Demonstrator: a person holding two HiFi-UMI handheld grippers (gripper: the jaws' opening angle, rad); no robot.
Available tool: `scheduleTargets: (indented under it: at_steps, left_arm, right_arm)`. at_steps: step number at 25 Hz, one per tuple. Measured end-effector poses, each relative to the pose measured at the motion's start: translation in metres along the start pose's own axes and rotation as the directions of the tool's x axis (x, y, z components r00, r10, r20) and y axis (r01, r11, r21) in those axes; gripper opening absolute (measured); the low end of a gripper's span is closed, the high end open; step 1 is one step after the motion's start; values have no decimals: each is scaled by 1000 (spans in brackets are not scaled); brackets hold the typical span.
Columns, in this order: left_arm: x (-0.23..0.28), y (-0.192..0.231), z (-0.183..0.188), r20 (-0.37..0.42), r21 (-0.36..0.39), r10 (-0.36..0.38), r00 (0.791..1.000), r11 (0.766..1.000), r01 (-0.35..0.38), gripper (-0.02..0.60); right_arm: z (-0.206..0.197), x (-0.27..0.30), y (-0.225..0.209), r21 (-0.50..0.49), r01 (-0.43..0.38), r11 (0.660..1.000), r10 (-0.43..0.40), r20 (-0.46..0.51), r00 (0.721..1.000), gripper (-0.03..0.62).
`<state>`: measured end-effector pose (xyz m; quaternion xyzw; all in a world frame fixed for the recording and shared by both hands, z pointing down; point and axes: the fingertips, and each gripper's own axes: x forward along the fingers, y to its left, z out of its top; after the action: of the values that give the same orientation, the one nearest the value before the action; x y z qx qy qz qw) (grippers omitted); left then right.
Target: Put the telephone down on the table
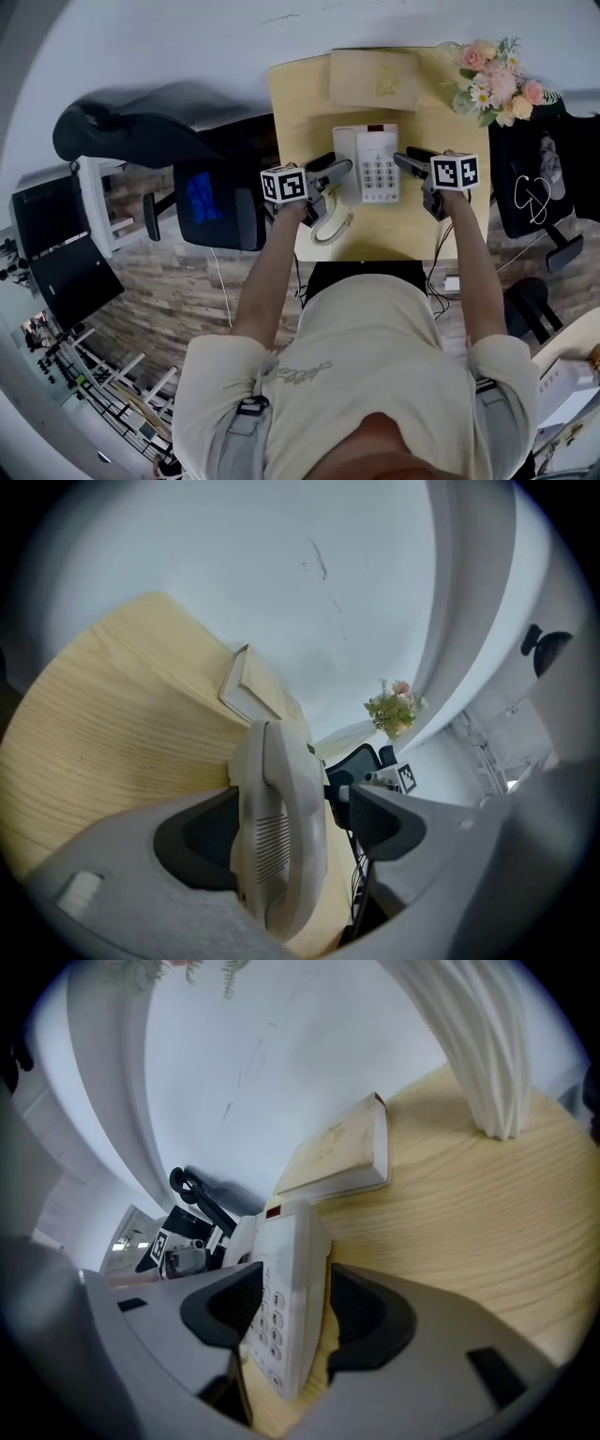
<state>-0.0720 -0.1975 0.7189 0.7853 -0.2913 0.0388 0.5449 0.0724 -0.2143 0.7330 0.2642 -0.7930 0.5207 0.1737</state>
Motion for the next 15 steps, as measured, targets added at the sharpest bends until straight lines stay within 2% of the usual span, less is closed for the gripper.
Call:
scheduleTargets:
  at_steps: [4,7,8,11,13,15]
  left_arm:
    - [-15,-21,1,25,65,5,1000,998,-7,357]
    - [-28,-33,3,54,147,27,998,989,-34,322]
    - [-33,-38,3,64,176,37,997,983,-47,295]
    - [-45,-52,8,99,250,57,993,965,-81,138]
    - [-54,-61,9,120,306,69,990,946,-103,86]
    - [-62,-72,8,134,392,98,986,909,-144,57]
  right_arm:
    - [-2,-24,20,-53,8,999,-5,58,998,218]
    - [-5,-40,42,-104,-3,995,12,81,997,213]
    - [-8,-44,50,-131,-2,991,13,81,997,205]
    - [-14,-54,71,-199,16,980,3,93,996,162]
    - [-15,-60,84,-217,32,976,-6,123,992,116]
    - [-14,-66,96,-221,42,974,-7,156,988,70]
